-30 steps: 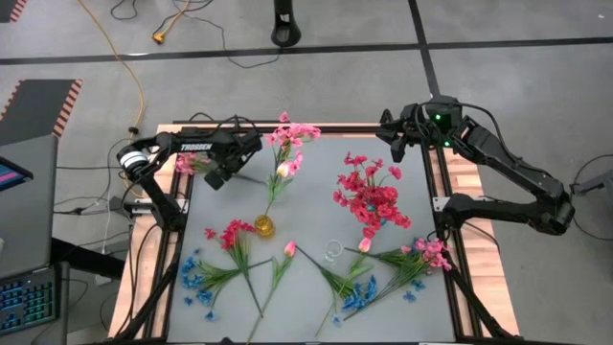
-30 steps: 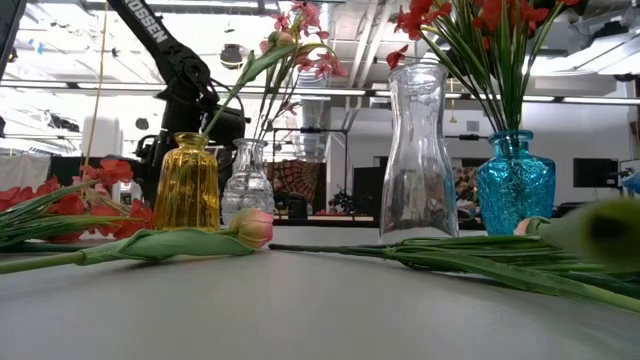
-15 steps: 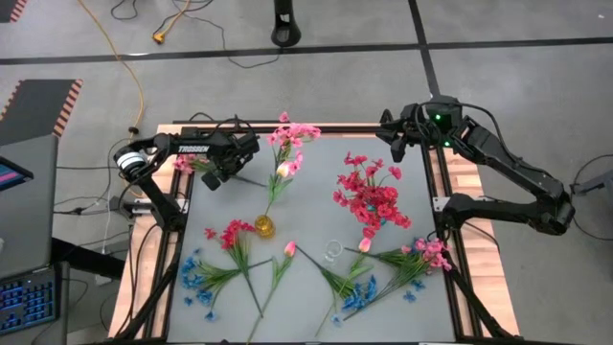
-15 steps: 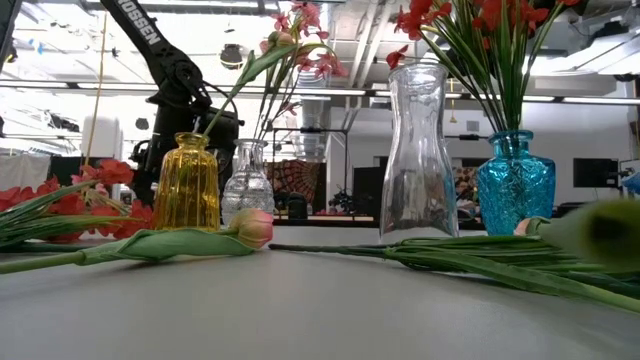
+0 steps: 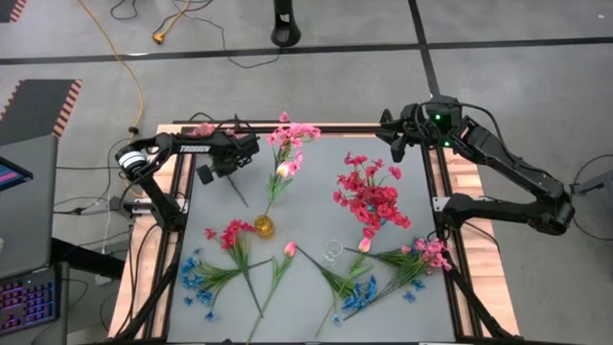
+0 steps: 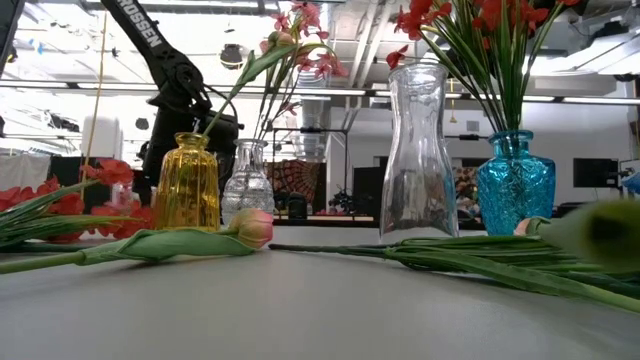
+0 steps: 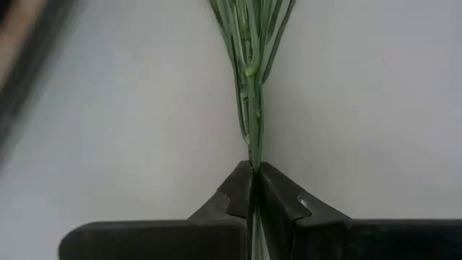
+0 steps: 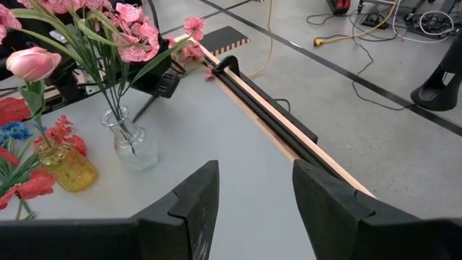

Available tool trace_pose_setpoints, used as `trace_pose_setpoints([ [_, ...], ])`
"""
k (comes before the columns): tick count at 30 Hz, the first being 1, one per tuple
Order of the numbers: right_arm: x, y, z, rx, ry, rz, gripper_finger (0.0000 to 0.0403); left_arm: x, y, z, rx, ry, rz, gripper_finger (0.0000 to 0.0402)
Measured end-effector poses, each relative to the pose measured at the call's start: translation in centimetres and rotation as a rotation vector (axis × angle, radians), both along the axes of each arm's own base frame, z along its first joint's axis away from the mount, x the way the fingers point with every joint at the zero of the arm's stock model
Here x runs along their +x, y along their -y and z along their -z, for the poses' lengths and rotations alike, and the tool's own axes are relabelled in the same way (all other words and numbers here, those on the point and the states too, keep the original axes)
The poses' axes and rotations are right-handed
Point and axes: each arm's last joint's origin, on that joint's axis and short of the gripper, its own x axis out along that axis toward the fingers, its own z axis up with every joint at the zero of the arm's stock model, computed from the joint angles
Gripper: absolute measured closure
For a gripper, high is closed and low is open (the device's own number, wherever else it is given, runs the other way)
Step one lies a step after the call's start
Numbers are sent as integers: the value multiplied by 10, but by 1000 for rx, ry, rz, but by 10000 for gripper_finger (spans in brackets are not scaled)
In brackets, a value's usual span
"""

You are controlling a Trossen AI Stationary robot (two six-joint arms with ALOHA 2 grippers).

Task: Sort flowers into vase by color
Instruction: Put the top pink flowers into the top transparent vase

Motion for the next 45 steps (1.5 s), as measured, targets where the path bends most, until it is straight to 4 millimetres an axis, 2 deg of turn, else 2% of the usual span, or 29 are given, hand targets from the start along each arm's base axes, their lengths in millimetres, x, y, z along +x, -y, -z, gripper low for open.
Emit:
trace_pose_setpoints([
  [6, 0, 0, 0, 0, 0, 0, 200, 1, -4, -31, 99, -27, 192, 401],
  [11, 0, 0, 0, 0, 0, 0, 200, -6, 1, -73, 208, 12, 355, 401],
  [20, 0, 0, 0, 0, 0, 0, 200, -35, 36, -152, 519, 154, 708, 402],
  [25, 0, 0, 0, 0, 0, 0, 200, -45, 59, -177, 739, 358, 907, 401],
  [29, 0, 0, 0, 0, 0, 0, 200, -47, 74, -182, 926, 516, 1019, 401],
  [36, 0, 0, 0, 0, 0, 0, 200, -38, 87, -163, 1257, 745, 1099, 401],
  [39, 0, 0, 0, 0, 0, 0, 200, -34, 91, -152, 1364, 779, 1127, 401],
  [45, 0, 0, 0, 0, 0, 0, 200, -21, 94, -137, 1459, 793, 1221, 401],
])
